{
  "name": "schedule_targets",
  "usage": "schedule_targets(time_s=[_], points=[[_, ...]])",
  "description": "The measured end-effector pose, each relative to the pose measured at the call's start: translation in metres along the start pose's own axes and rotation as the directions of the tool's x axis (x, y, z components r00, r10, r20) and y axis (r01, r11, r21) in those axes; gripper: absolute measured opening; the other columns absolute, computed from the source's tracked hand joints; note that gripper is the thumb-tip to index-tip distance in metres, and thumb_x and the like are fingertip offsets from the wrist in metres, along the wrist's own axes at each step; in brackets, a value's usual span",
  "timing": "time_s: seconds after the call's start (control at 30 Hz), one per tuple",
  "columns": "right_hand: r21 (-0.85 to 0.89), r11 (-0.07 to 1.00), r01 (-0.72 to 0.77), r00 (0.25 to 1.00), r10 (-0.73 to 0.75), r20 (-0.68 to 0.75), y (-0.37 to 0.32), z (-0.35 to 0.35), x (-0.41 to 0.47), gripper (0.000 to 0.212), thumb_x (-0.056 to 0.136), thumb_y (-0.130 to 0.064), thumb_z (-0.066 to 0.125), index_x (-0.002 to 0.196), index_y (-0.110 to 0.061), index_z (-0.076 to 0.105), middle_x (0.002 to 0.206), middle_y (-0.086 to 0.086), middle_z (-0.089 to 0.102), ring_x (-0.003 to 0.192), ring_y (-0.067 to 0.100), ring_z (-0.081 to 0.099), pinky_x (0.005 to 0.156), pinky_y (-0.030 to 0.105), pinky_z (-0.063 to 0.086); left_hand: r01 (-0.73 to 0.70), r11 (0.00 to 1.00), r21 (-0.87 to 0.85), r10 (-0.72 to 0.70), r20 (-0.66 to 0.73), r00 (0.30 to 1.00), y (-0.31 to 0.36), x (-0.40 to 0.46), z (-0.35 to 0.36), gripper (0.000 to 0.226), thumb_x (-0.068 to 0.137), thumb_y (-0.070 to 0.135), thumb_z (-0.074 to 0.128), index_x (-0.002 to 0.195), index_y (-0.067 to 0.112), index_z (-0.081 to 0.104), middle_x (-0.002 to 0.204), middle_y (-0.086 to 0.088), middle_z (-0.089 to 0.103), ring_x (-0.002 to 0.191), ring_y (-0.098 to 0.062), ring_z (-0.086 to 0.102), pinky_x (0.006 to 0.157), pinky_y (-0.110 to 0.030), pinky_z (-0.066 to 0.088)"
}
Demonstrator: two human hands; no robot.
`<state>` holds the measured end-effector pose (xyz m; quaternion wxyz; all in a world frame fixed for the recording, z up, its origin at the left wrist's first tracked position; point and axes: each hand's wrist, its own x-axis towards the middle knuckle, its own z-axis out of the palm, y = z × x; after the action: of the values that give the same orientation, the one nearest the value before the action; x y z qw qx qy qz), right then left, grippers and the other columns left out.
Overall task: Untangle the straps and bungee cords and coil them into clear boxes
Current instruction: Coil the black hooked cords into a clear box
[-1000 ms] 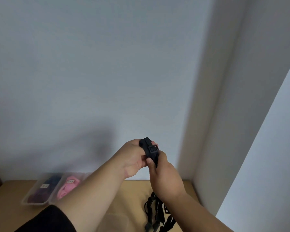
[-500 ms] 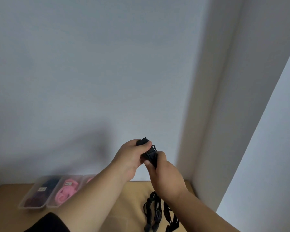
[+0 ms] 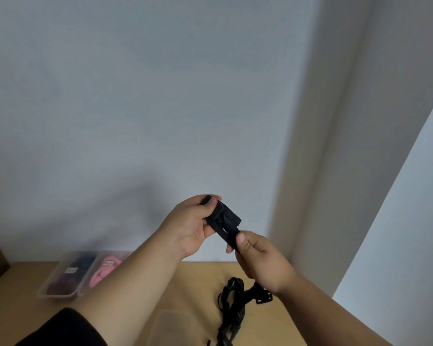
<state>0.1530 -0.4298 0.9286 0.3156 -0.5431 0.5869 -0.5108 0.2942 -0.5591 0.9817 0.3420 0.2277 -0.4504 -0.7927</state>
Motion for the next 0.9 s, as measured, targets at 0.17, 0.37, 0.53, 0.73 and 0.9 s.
schedule_targets(time_s=[0.17, 0.37, 0.53, 0.73, 0.9], points=[[0.279, 0.943, -0.18, 0.97, 0.123, 0.209, 0.007, -0.01, 0.002, 0.049, 0.09, -0.064, 0.053, 0.067, -0.021, 0.052, 0.058, 0.001, 0.032, 0.05, 0.015, 0.022, 0.045, 0.021, 0.022, 0.013, 1.0, 0.021, -0.014, 0.084, 0.996, -0.001, -0.004, 0.013, 0.019, 0.094, 0.007, 0.062, 0.083, 0.012, 0.077, 0.097, -0.019, 0.069, 0.101, -0.037, 0.069, 0.076, -0.038, 0.061], [0.131, 0.946, -0.298, 0.947, 0.275, 0.166, 0.005, -0.033, 0.012, 0.046, 0.087, -0.057, 0.059, 0.057, -0.022, 0.05, 0.05, 0.0, 0.029, 0.042, 0.014, 0.022, 0.043, 0.02, 0.022, -0.006, 0.936, 0.352, -0.018, 0.064, 0.998, -0.007, -0.002, 0.008, 0.025, 0.094, 0.005, 0.066, 0.077, 0.018, 0.079, 0.088, -0.009, 0.076, 0.089, -0.025, 0.075, 0.072, -0.033, 0.06], [-0.067, 0.885, -0.461, 0.882, 0.465, 0.076, 0.0, -0.041, 0.023, 0.052, 0.09, -0.058, 0.062, 0.057, -0.021, 0.045, 0.053, 0.0, 0.031, 0.045, 0.018, 0.022, 0.047, 0.024, 0.026, -0.047, 0.797, 0.603, 0.039, 0.025, 0.999, -0.03, 0.004, 0.0, 0.02, 0.093, 0.014, 0.07, 0.077, 0.024, 0.077, 0.086, -0.002, 0.076, 0.088, -0.02, 0.075, 0.075, -0.036, 0.063], [-0.446, 0.772, -0.453, 0.888, 0.435, -0.149, -0.012, -0.046, 0.037, 0.048, 0.093, -0.051, 0.063, 0.069, -0.013, 0.049, 0.06, 0.001, 0.048, 0.05, 0.016, 0.04, 0.049, 0.026, 0.032, -0.05, 0.53, 0.846, 0.162, -0.043, 0.986, -0.057, 0.004, 0.007, 0.027, 0.092, 0.033, 0.064, 0.071, 0.017, 0.068, 0.072, 0.001, 0.071, 0.066, -0.014, 0.073, 0.073, -0.045, 0.062], [-0.773, 0.597, -0.213, 0.975, 0.183, -0.127, -0.023, -0.034, 0.038, 0.027, 0.096, -0.047, 0.058, 0.079, -0.026, 0.053, 0.08, -0.007, 0.061, 0.072, 0.009, 0.056, 0.061, 0.029, 0.044, 0.15, 0.658, 0.738, 0.012, -0.209, 0.978, -0.062, 0.008, 0.002, 0.029, 0.092, 0.034, 0.06, 0.078, 0.011, 0.069, 0.057, -0.005, 0.069, 0.05, -0.025, 0.069, 0.061, -0.043, 0.063]])
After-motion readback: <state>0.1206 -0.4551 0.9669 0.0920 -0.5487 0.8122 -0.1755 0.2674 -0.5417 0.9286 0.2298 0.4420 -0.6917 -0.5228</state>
